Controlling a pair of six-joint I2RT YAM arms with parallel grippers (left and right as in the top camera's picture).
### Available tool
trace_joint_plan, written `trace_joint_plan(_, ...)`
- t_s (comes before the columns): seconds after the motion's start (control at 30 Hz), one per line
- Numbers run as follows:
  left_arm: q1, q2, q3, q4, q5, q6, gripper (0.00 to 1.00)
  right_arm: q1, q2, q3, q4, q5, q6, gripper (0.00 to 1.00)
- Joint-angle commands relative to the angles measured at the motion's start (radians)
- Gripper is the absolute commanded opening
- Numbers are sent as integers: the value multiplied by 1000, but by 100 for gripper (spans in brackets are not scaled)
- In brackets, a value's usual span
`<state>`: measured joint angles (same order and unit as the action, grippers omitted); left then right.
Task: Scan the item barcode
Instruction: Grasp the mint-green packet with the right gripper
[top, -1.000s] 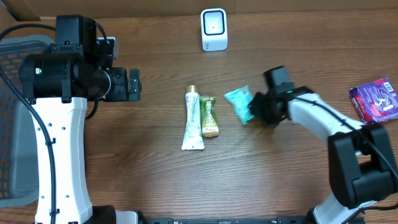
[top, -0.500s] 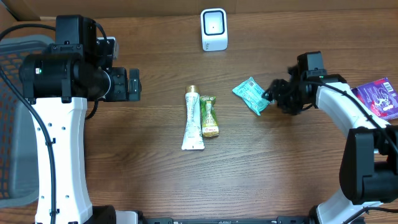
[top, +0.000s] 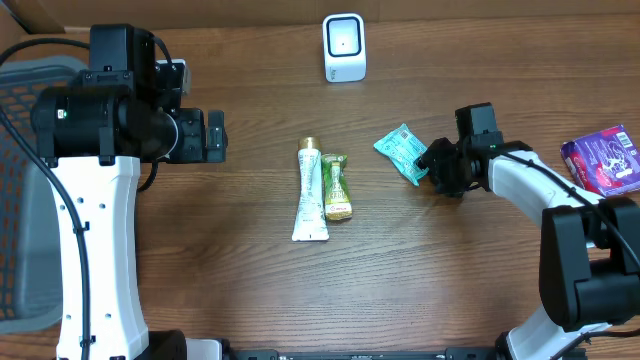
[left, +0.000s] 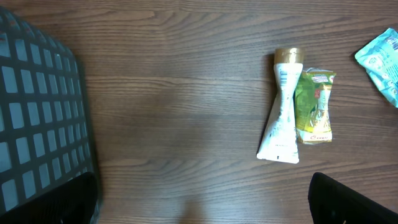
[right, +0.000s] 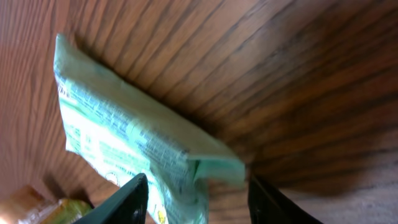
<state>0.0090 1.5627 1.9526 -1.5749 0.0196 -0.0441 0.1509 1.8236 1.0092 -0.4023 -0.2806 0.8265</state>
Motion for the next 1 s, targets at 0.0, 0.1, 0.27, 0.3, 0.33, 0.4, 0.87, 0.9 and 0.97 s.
trace_joint_plan(0.0,4,8,3,2,6,22,99,-2,2,-35,60,19,19,47)
trace_joint_plan(0.1,4,8,3,2,6,22,99,-2,2,-42,86,34,8,28)
trace_joint_plan(0.27,4,8,3,2,6,22,100,-9,2,-26,108,-54,-251,14)
trace_joint_plan(0.3,4,8,3,2,6,22,100,-15,2,-14,106,-93,-335,14)
trace_joint_plan(0.33,4,8,3,2,6,22,100,-22,2,-1,102,-135,-423,13)
trace_joint_plan(0.4,4,8,3,2,6,22,100,-37,2,27,64,-199,-630,12)
trace_joint_plan(0.87,4,8,3,2,6,22,100,-171,2,71,-29,-151,-824,77)
trace_joint_plan(0.9,4,8,3,2,6,22,100,-188,3,71,-37,-198,-792,78)
trace_joint_plan(0.97,4,8,3,2,6,22,100,-213,14,71,-50,-315,-769,78)
